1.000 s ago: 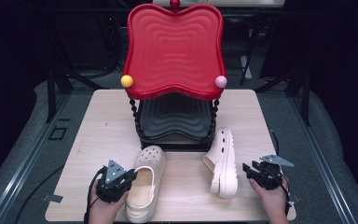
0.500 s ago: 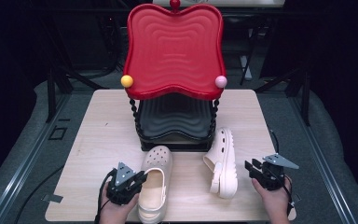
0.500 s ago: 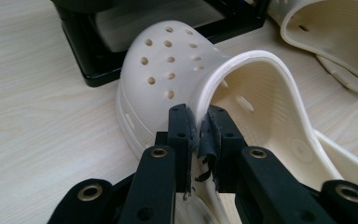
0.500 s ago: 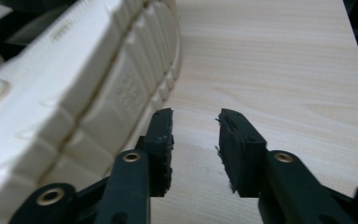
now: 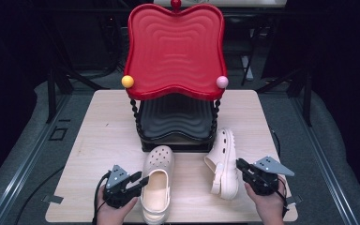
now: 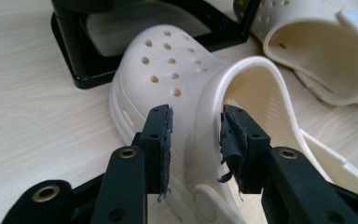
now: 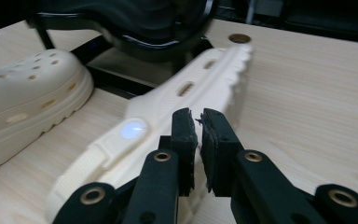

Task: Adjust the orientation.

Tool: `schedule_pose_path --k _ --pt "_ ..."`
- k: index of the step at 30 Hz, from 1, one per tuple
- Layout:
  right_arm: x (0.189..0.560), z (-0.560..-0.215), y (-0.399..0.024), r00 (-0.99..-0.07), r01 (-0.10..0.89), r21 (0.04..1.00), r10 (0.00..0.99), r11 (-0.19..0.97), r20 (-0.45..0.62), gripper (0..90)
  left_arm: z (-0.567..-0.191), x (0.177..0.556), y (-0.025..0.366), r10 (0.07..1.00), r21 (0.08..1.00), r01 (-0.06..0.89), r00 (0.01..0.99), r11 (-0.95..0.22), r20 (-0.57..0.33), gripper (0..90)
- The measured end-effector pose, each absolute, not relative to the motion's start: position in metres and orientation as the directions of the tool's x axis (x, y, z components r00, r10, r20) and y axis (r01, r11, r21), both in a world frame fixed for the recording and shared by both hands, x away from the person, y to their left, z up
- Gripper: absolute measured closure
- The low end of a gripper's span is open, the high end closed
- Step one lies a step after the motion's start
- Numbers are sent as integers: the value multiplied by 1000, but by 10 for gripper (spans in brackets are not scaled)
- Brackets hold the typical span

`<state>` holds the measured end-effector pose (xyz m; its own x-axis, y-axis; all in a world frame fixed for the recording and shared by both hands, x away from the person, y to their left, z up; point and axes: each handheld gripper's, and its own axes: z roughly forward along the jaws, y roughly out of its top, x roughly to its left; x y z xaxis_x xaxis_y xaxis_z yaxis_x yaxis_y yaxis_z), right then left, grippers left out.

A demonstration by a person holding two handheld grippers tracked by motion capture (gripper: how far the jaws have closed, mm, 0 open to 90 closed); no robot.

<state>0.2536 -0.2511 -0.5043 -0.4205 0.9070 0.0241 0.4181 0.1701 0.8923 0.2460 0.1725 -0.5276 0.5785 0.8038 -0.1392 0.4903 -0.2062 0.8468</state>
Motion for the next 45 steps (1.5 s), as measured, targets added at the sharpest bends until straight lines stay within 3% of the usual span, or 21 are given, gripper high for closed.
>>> schedule_pose_path --k 7,22,35,45 --pt "257 -513 -232 -478 409 863 875 297 -75 878 -524 248 193 818 857 481 559 -184 -138 589" --pt "261 -516 -279 -341 493 857 940 151 31 891 -529 258 219 860 856 503 484 -120 -163 569" --pt "276 -539 -315 -254 605 796 954 26 162 885 -531 259 217 855 852 506 494 -134 -158 566" --pt "278 -540 -327 -154 626 779 985 36 78 803 -532 259 217 854 853 507 493 -128 -164 562"
